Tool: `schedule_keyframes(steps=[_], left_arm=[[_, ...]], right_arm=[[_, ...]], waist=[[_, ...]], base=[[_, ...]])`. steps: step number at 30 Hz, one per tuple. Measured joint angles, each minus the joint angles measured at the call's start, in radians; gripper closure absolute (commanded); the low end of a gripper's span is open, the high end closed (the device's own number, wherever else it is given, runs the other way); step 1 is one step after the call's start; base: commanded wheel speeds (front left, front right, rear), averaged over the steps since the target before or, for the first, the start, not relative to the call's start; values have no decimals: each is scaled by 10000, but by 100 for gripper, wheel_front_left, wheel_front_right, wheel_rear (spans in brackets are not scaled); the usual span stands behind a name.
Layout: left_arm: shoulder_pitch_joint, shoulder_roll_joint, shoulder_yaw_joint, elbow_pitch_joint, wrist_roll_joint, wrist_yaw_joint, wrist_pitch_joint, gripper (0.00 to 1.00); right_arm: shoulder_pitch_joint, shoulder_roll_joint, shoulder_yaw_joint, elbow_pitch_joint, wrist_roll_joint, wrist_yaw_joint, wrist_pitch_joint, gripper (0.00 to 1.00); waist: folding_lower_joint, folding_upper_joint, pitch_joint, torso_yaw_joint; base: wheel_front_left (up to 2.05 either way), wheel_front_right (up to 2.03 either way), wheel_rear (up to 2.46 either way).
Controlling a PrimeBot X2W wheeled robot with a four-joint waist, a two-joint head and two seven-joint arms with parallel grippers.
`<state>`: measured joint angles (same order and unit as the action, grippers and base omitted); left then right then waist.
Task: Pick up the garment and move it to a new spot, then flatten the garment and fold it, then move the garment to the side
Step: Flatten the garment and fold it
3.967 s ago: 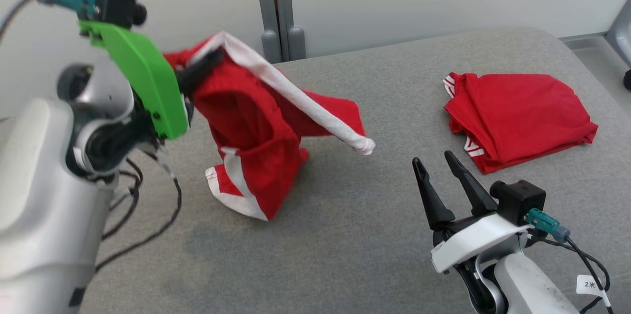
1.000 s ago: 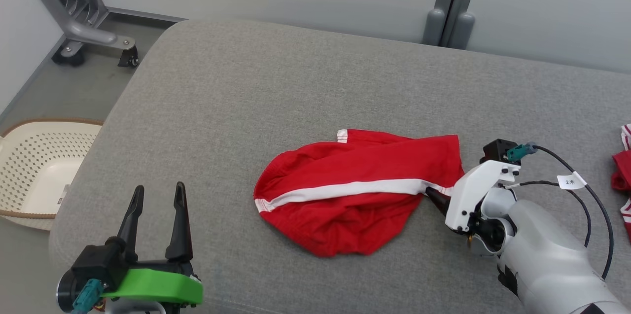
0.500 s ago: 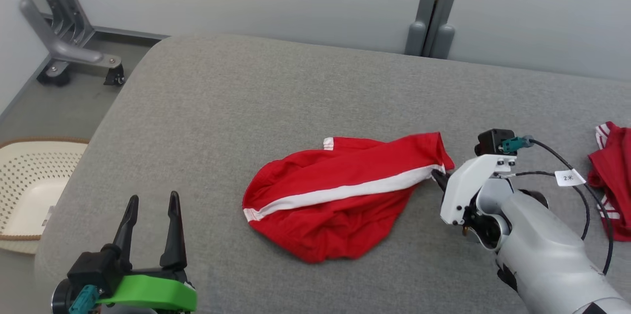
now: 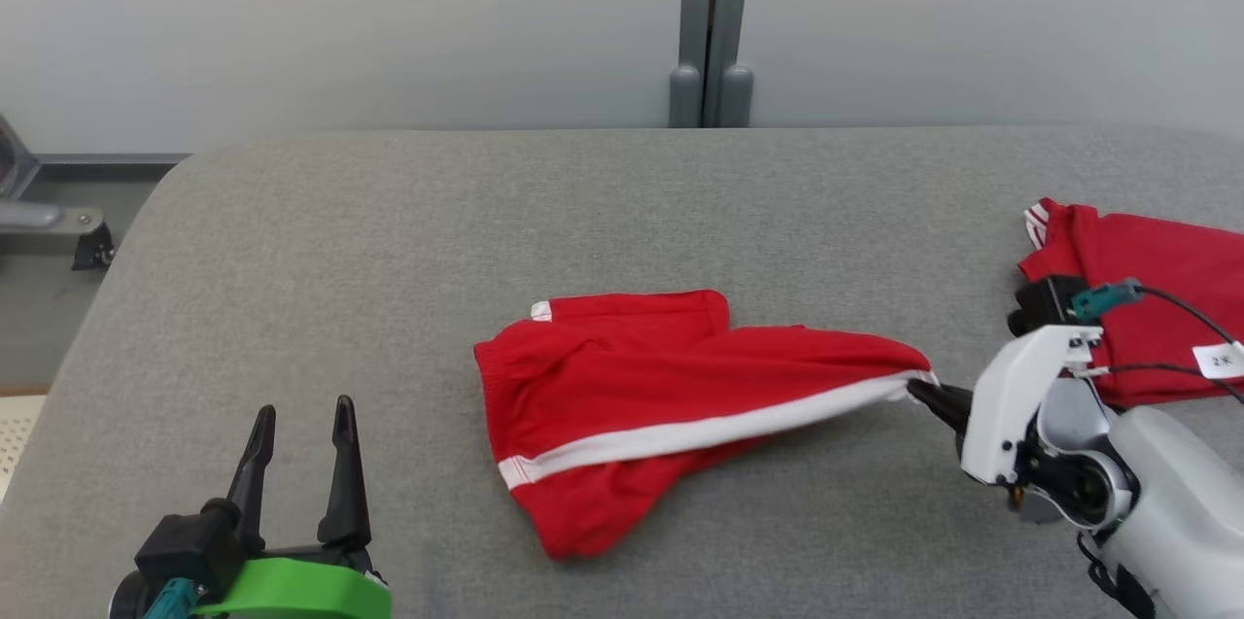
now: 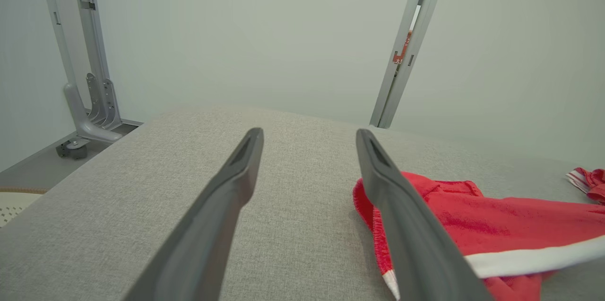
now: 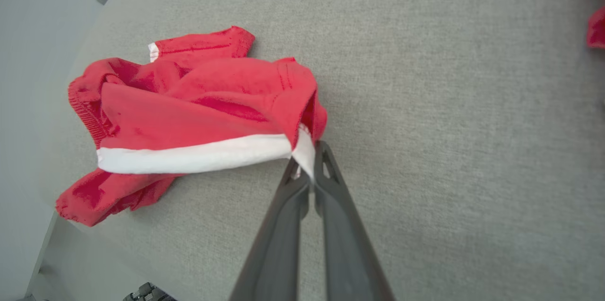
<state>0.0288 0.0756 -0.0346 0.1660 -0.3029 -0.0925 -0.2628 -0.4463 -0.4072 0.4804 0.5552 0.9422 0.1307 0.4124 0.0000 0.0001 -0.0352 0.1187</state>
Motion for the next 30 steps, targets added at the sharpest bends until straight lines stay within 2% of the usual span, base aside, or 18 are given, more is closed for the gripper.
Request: schedule_keyframes(steps=[2,5,6,7,8,13,17,23,27,30], left_arm=[[-1,-29,-2,10,0,-2,0,0],[-4,-59,-6,56,0,-35,0,0],[-5,-59,-2,79,0,-38,0,0],[-7,-65,-4,94,0,-42,0,0],[-15,-67,-4,121,2,-48,0,0],[-43,-73,2,230,19,-119,0,0],[-47,-50,90,194,52,-128,0,0],[-35,-36,265,42,50,-132,0,0],[-25,-48,140,42,-33,-146,-2,0],[-32,-58,-21,161,-132,-213,35,0]], right_arm=[[530,-314,-221,-228,244,-2,332,100],[1127,-418,-537,-265,353,0,382,100],[1249,-401,-612,-171,299,0,357,80],[1343,-366,-646,-77,261,0,349,68],[1454,-272,-690,71,188,0,290,0],[1592,299,-876,462,-132,0,-125,0],[1579,194,-1212,194,-468,0,-593,0],[1615,81,-2326,-1166,-1310,0,-2274,0],[2077,662,-2915,-2123,-1866,0,-3676,0],[2514,965,-2964,-2376,-2345,0,-4243,0]], waist=[[0,0,-15,-206],[0,0,-1,-402],[0,0,20,-439],[0,0,44,-454],[0,0,74,-460],[0,0,123,-423],[0,0,76,-415],[0,0,-26,-428],[0,0,-37,-435],[0,0,-7,-468]], base=[[0,0,0],[0,0,0],[0,0,0],[0,0,0],[0,0,0],[0,0,0],[0,0,0],[0,0,0],[0,0,0],[0,0,0]])
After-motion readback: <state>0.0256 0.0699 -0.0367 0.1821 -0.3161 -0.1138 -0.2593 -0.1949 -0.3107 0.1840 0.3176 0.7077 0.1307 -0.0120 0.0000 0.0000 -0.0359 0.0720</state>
